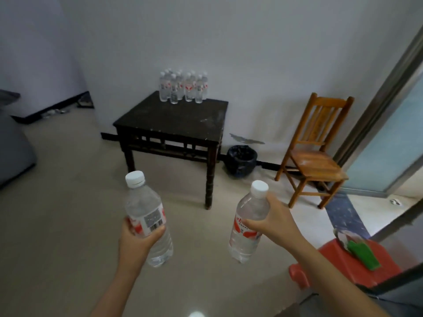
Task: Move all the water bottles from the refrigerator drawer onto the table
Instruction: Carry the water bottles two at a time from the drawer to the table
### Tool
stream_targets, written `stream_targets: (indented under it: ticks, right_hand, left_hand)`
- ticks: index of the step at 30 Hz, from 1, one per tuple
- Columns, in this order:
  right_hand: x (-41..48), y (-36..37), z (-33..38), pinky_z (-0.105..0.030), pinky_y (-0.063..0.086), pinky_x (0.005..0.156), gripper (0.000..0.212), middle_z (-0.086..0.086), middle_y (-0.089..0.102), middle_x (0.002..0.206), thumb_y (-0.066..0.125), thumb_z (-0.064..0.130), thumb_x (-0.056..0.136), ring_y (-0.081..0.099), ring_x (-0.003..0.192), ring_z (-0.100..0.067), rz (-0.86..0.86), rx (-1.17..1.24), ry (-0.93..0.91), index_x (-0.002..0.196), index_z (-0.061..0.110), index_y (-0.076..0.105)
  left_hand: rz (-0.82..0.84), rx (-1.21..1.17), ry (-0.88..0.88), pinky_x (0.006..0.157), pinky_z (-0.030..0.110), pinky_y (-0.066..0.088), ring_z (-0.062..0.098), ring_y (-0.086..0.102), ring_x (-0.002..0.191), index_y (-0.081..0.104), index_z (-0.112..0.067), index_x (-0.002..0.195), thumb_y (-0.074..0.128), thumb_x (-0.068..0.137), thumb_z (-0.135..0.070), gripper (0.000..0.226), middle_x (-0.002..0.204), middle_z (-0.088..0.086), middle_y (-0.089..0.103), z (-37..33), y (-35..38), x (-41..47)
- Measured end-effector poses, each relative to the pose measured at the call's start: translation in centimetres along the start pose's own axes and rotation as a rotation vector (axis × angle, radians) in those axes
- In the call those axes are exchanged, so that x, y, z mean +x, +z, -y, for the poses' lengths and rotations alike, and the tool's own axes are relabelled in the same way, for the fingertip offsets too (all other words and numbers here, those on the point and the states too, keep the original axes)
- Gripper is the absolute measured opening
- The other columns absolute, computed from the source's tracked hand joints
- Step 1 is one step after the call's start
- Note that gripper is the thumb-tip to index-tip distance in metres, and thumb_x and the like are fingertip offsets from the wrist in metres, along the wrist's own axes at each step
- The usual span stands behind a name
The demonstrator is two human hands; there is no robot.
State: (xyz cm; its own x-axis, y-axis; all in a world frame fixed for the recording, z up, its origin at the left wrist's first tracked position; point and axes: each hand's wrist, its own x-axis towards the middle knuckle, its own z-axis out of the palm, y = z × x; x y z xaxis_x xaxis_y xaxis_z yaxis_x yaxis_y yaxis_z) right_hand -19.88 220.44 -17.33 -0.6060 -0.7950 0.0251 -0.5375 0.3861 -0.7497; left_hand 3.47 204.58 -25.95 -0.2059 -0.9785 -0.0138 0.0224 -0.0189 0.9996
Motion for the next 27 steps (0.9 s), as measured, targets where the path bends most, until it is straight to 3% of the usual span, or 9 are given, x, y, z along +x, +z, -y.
stream_targets:
  ticks: [2,5,9,15,19,23,27]
  right_hand:
    - [-0.7,0.7,-0.1,-0.025,0.050,0.078,0.066,0.006,0.055,0.104,0.080,0.028,0.064,0.058,0.097,-0.014,0.026,-0.013,-0.015,0.120,0.020,0.045]
    - [-1.5,2.0,0.2,-0.024,0.049,0.078,0.068,0.008,0.054,0.103,0.079,0.029,0.065,0.057,0.097,-0.013,0.087,-0.019,-0.031,0.122,0.021,0.043]
    - [-2.3,4.1,1.0,-0.025,0.050,0.076,0.063,0.009,0.053,0.098,0.078,0.029,0.067,0.057,0.092,-0.013,0.184,-0.024,-0.043,0.119,0.021,0.043]
    - [-2.1,6.9,3.8,-0.023,0.049,0.078,0.063,0.006,0.058,0.103,0.077,0.023,0.067,0.058,0.096,-0.013,0.292,0.039,-0.124,0.122,0.020,0.045]
    - [-1.5,9.7,6.6,-0.025,0.049,0.077,0.056,0.004,0.057,0.105,0.077,0.026,0.067,0.058,0.098,-0.015,0.332,0.036,-0.178,0.114,0.022,0.046]
    - [-0.7,12.9,9.2,-0.028,0.051,0.082,0.063,0.007,0.057,0.107,0.078,0.029,0.064,0.058,0.100,-0.014,0.379,0.047,-0.210,0.118,0.023,0.046]
    - [-0.1,17.3,12.8,-0.031,0.051,0.084,0.063,0.007,0.056,0.106,0.078,0.029,0.065,0.057,0.099,-0.013,0.424,0.046,-0.227,0.119,0.023,0.045]
  left_hand:
    - [-0.046,0.026,-0.016,0.071,0.033,0.049,0.017,0.063,0.080,0.052,-0.025,0.096,0.082,0.035,-0.034,0.068,0.092,0.000,0.064,0.8,-1.9,-1.8]
    - [-0.112,0.071,-0.016,0.078,0.040,0.050,0.024,0.063,0.085,0.052,-0.018,0.104,0.085,0.042,-0.028,0.071,0.097,0.006,0.064,1.2,-4.8,-4.3]
    - [-0.201,0.136,-0.018,0.075,0.036,0.048,0.027,0.062,0.086,0.051,-0.015,0.106,0.086,0.045,-0.025,0.071,0.097,0.008,0.063,1.0,-7.9,-6.6]
    - [-0.355,0.159,0.007,0.072,0.031,0.045,0.029,0.061,0.089,0.051,-0.012,0.109,0.080,0.061,0.002,0.057,0.101,0.011,0.062,0.3,-12.4,-8.7]
    - [-0.458,0.164,0.006,0.072,0.031,0.046,0.024,0.057,0.086,0.046,-0.015,0.106,0.079,0.061,0.004,0.059,0.092,0.000,0.058,-0.4,-15.2,-9.4]
    - [-0.490,0.138,-0.027,0.081,0.041,0.047,0.025,0.058,0.090,0.045,-0.019,0.109,0.080,0.060,0.002,0.064,0.104,0.007,0.058,-0.2,-18.9,-9.3]
    - [-0.555,0.150,-0.050,0.082,0.042,0.046,0.027,0.057,0.093,0.046,-0.015,0.116,0.080,0.061,0.001,0.067,0.107,0.007,0.057,-0.4,-23.4,-8.4]
